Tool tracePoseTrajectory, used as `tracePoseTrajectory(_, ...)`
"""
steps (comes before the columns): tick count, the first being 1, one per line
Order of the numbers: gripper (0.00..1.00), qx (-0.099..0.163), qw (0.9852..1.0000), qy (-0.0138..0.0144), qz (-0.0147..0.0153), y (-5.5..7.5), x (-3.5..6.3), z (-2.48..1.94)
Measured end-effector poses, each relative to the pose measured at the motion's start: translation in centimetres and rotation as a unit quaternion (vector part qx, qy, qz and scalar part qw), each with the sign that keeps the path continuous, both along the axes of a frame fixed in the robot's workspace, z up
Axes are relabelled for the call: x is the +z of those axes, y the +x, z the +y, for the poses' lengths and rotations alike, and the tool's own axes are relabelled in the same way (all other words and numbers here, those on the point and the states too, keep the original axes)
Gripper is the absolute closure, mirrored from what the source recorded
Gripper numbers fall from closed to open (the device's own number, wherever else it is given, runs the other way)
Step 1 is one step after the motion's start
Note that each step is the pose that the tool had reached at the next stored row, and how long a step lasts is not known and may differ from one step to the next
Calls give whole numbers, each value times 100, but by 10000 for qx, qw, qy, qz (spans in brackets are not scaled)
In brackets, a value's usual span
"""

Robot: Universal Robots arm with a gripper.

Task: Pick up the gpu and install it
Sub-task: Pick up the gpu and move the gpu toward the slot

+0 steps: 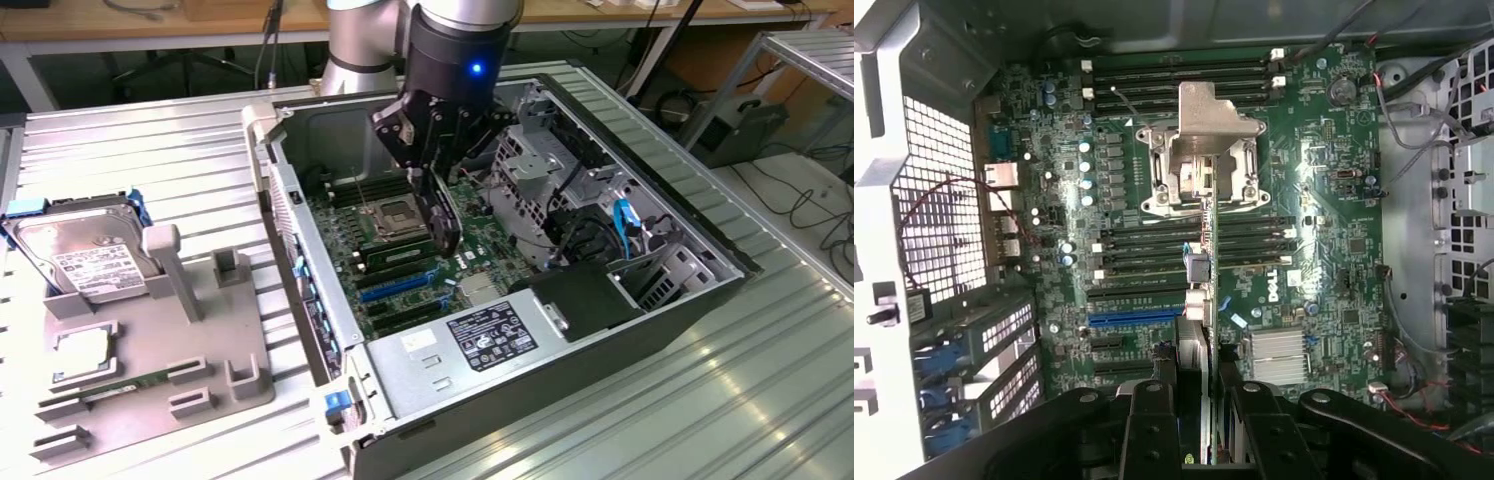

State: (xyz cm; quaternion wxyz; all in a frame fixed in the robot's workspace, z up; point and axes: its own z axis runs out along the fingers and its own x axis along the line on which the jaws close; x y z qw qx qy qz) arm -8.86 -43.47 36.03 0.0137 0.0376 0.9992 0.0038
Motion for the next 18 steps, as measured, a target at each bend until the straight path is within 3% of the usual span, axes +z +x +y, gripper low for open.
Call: tracePoseTrajectory(18, 74, 0, 10000, 0, 0, 58, -45, 0)
